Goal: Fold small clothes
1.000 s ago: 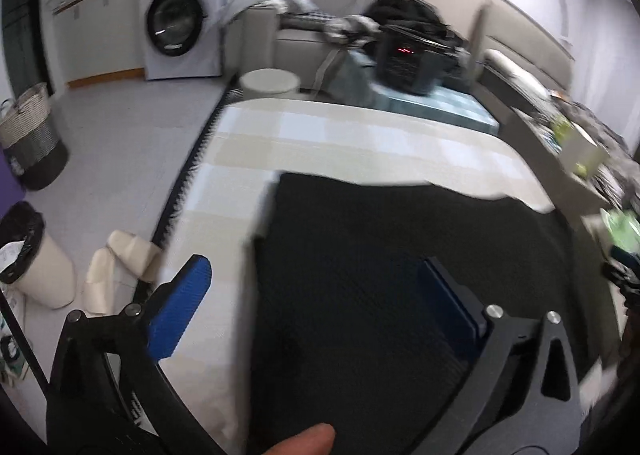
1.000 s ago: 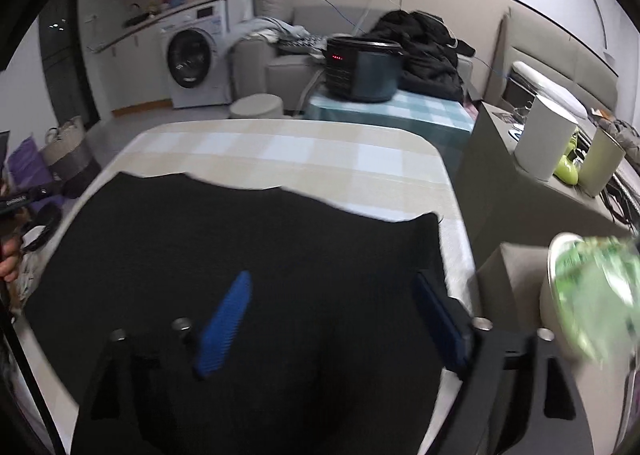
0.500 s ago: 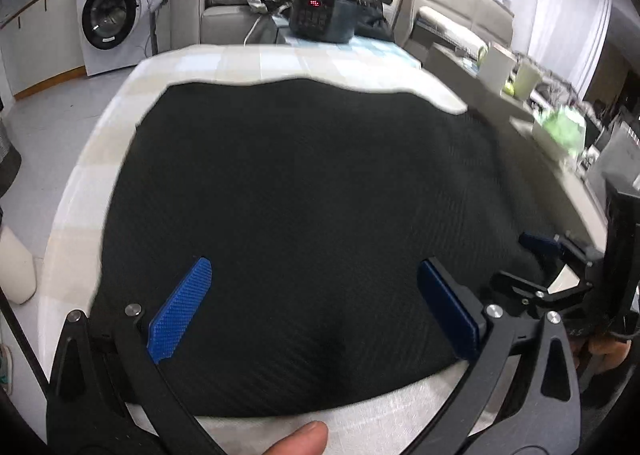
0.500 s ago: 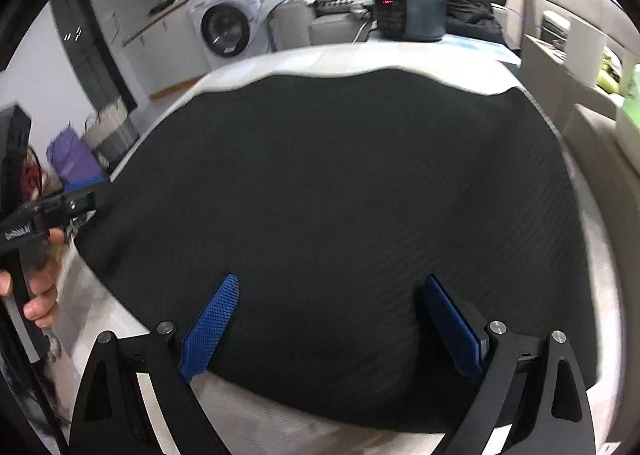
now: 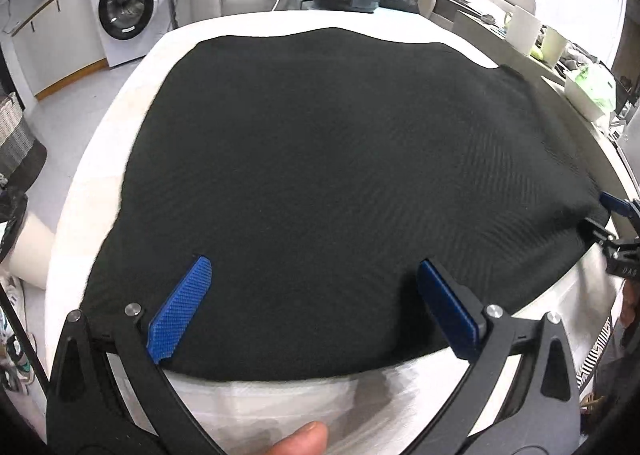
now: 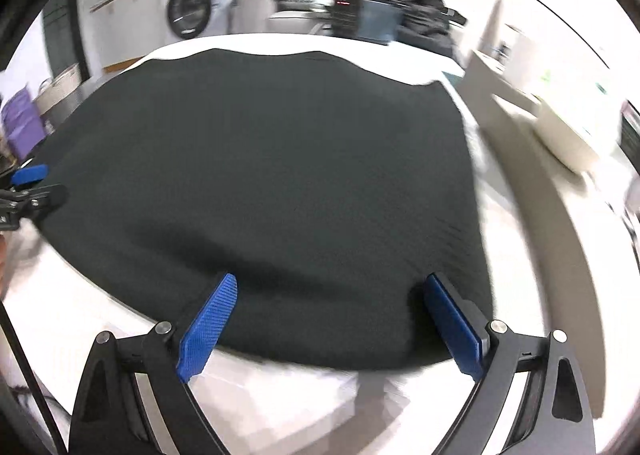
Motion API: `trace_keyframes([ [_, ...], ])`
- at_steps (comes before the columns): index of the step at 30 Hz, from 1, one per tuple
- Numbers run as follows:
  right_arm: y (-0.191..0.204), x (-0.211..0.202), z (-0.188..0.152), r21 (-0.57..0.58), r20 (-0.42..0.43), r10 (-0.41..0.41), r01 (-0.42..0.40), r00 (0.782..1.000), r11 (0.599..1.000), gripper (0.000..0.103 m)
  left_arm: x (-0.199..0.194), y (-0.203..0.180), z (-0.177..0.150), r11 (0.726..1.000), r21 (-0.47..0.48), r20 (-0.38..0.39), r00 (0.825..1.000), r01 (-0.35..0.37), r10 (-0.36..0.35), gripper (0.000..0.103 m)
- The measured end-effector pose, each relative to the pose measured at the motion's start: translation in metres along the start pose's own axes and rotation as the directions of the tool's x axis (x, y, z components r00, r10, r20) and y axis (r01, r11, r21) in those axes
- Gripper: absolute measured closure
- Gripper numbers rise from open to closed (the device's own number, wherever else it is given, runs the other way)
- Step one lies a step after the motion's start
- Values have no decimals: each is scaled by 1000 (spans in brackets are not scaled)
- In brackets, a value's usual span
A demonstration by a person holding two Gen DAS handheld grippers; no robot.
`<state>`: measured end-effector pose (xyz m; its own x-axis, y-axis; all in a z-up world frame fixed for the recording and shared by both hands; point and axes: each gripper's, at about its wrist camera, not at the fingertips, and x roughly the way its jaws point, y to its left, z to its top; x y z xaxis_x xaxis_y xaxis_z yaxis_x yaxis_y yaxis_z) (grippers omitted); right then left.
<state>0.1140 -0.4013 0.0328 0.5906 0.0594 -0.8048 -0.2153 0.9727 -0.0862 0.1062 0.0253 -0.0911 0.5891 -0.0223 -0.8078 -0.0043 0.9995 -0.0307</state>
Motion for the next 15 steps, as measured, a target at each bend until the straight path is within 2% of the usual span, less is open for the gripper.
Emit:
trace_keyframes([
  [2,-12,0,-5,12,-18,-36,36,999,999,7,-2,3,-7,1000,12,5,1000,-16,16,1],
  [4,-22,-2,-7,56,-23,-26,27,999,998,7,-5,6,-9,1000,21,9,1000,-22,21,1],
  [8,-19,-11,3,92,22,-22,20,1000,996,7,-19,3,-8,1000,25,22,1000,-2,1,1],
  [12,18,-16,22,50,67,79,-82,995,995,7,-16,-18,15,998,56,39,999,25,-27,1],
  [15,48,-2,36,26,46,137,-138,989,990,7,-4,-36,28,994,98,18,999,45,-47,1],
])
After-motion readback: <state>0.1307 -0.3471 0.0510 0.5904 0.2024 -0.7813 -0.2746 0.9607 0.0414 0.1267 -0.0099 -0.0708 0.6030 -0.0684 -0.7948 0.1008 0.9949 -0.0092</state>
